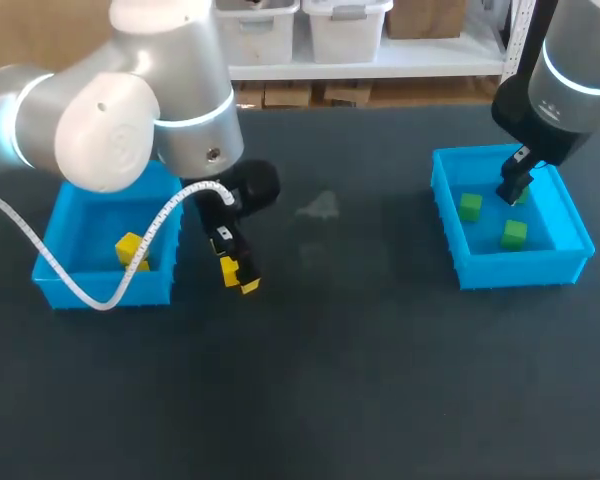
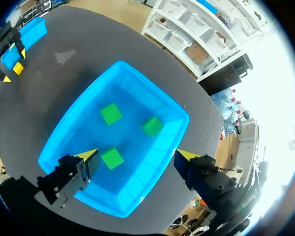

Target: Put the green cubes in the right bin and the yellow cubes in the left bin.

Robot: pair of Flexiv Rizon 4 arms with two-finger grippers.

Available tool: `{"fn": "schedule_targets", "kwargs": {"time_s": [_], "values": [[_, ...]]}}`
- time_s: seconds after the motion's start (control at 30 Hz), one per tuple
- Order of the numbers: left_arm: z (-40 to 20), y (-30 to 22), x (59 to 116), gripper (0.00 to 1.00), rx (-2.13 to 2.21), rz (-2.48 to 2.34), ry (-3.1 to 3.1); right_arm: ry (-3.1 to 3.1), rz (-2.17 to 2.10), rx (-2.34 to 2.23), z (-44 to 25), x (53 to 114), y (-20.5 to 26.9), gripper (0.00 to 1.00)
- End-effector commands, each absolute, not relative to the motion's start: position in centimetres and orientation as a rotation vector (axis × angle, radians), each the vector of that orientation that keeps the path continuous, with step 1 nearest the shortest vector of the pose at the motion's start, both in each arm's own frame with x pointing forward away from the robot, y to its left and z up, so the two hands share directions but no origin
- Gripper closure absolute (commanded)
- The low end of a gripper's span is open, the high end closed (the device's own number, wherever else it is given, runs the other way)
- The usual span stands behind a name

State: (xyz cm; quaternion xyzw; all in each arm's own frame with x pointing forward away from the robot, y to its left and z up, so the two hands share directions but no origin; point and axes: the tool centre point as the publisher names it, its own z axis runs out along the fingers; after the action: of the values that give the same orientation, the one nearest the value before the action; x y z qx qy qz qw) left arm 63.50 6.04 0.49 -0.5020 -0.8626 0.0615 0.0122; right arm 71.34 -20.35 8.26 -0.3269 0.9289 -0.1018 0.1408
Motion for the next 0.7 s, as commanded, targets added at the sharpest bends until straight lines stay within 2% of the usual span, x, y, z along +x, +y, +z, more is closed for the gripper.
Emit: {"fn": "schedule_targets", "kwargs": {"time_s": [0.03,0.23,0.27,0.33,0.7], "values": [[0.24,6.32,63.40,0.00,-1.573,0.194,-2.688,2.679,-0.295,-0.942,8.26,71.20,-20.39,0.00],[-0.20,6.52,63.32,0.00,-1.578,0.182,-2.676,2.679,-0.295,-0.942,8.26,71.20,-20.39,0.00],[-0.32,6.57,63.32,0.25,-1.577,0.185,-2.677,2.679,-0.295,-0.942,8.26,71.20,-20.39,0.00],[-0.49,6.60,63.33,1.00,-1.576,0.188,-2.685,2.679,-0.295,-0.942,8.26,71.20,-20.39,0.00],[-0.17,7.27,63.88,1.00,-1.554,0.153,-2.720,2.679,-0.295,-0.942,8.26,71.20,-20.39,0.00]]}}
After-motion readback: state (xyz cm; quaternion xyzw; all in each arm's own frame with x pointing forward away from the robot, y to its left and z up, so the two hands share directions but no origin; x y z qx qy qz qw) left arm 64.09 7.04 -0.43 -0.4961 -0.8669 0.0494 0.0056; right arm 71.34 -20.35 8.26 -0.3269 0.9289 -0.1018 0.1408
